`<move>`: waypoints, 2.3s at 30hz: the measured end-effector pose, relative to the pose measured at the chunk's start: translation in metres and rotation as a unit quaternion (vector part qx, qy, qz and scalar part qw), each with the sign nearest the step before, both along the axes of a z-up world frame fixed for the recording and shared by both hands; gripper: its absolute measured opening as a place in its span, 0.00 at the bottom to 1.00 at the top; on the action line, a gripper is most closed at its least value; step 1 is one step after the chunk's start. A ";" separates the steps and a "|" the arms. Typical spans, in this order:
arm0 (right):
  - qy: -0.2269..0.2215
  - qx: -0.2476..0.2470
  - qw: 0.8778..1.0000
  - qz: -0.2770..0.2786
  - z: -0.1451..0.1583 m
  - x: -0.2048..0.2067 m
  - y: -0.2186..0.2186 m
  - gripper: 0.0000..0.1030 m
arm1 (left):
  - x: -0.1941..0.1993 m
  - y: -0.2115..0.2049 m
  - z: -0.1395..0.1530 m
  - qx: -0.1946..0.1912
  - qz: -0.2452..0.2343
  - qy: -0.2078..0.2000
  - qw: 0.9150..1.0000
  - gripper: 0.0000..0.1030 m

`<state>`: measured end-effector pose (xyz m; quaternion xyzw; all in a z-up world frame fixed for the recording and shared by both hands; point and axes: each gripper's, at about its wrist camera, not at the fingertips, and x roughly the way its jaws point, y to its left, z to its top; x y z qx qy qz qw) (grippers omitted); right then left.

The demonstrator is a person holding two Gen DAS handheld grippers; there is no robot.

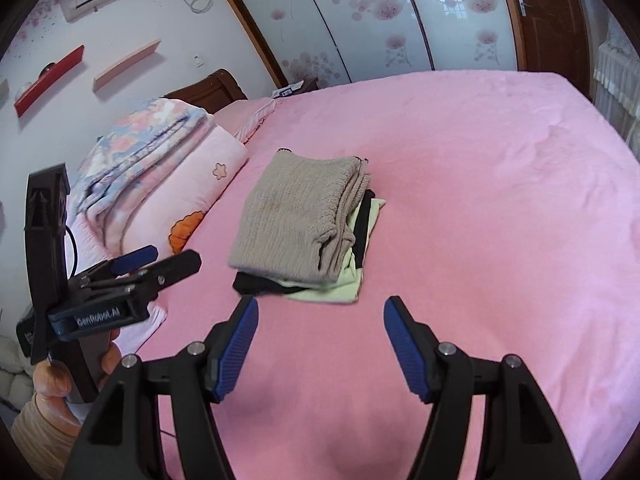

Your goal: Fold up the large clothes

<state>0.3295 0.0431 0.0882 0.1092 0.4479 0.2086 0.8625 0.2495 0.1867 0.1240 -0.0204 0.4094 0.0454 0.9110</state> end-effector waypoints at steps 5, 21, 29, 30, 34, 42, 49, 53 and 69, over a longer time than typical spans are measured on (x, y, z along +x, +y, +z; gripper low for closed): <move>-0.022 -0.018 1.000 -0.001 0.047 -0.079 -0.031 0.64 | -0.071 -0.063 0.043 0.026 -0.012 -0.022 0.999 1.00; -0.021 -0.061 0.997 -0.042 0.048 -0.239 -0.100 0.68 | -0.239 -0.189 0.030 0.051 0.001 -0.040 0.998 1.00; -0.047 -0.057 0.995 -0.070 0.056 -0.285 -0.121 0.68 | -0.292 -0.207 0.022 0.066 0.031 -0.044 0.996 1.00; -0.050 -0.055 0.995 -0.072 0.057 -0.289 -0.123 0.68 | -0.297 -0.209 0.022 0.066 0.032 -0.042 0.996 1.00; -0.069 -0.063 0.992 -0.087 0.058 -0.304 -0.127 0.68 | -0.311 -0.214 0.017 0.059 0.032 -0.046 0.997 1.00; -0.077 -0.074 0.986 -0.126 0.030 -0.322 -0.129 0.68 | -0.316 -0.222 -0.022 0.070 0.031 -0.038 0.996 1.00; -0.084 -0.105 0.980 -0.150 0.005 -0.329 -0.123 0.68 | -0.309 -0.220 -0.059 0.058 0.026 -0.013 0.998 1.00; -0.073 -0.102 0.981 -0.150 -0.011 -0.328 -0.121 0.69 | -0.309 -0.223 -0.070 0.066 0.029 -0.014 0.997 1.00; -0.052 -0.095 0.982 -0.153 -0.035 -0.329 -0.121 0.69 | -0.305 -0.222 -0.093 0.050 0.028 0.007 0.998 0.99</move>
